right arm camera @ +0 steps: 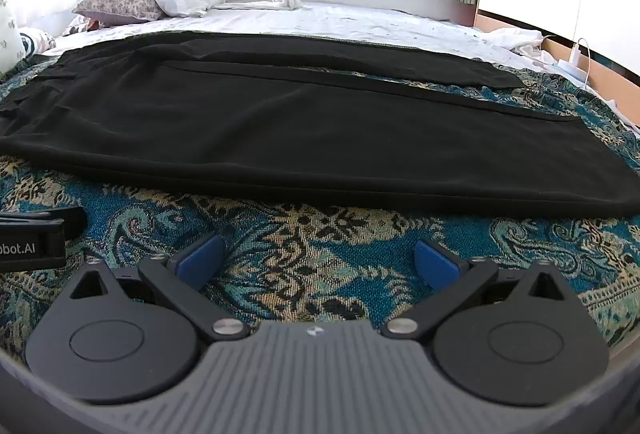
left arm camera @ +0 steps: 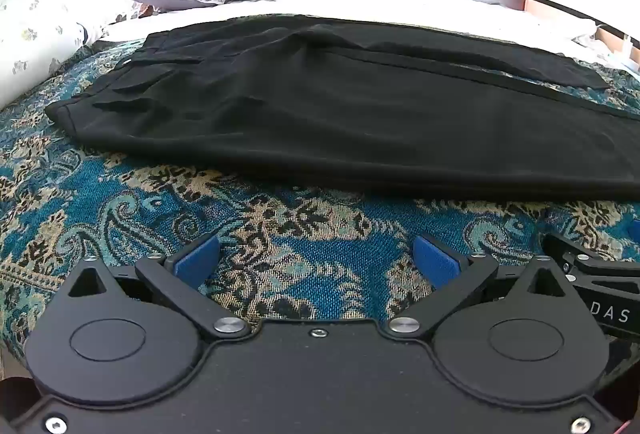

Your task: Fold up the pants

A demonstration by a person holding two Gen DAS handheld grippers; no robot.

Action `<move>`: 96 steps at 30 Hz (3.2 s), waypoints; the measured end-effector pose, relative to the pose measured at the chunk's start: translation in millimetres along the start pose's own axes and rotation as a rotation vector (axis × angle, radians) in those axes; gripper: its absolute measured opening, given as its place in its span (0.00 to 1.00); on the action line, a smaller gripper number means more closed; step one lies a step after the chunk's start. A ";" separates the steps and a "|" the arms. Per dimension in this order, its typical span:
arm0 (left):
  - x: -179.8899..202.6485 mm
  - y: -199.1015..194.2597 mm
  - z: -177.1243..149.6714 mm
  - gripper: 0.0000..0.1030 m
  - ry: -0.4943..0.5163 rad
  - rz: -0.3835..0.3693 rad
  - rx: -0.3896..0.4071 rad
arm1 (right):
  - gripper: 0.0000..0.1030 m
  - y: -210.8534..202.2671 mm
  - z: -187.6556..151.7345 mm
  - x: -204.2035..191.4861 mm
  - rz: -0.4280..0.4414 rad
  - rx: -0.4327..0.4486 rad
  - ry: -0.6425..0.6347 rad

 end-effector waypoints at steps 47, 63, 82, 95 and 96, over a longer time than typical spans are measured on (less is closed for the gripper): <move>-0.5 -1.6 -2.6 1.00 -0.007 -0.008 0.005 | 1.00 1.1 0.0 1.5 0.002 -0.006 -0.004; -0.6 -2.0 -3.1 1.00 -0.007 -0.009 0.005 | 1.00 0.6 -0.1 1.4 0.001 -0.005 -0.004; -1.7 -2.0 -3.1 1.00 -0.007 -0.008 0.006 | 1.00 0.0 -1.1 1.4 0.001 -0.003 -0.005; -16.3 -3.4 6.6 1.00 -0.046 -0.055 -0.005 | 1.00 1.1 -4.8 11.1 0.026 0.019 -0.006; -23.0 -4.3 9.2 1.00 -0.072 -0.061 -0.001 | 1.00 0.5 -4.2 13.4 0.032 0.007 -0.018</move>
Point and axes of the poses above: each gripper's, at about its wrist camera, not at the fingertips, and y roughly the way its jaws point, x to its right, z to its top, the point moved 1 cm from there along y, roughly the way its jaws point, and after that the axes turned 1 degree about z, right-handed, at the moved point
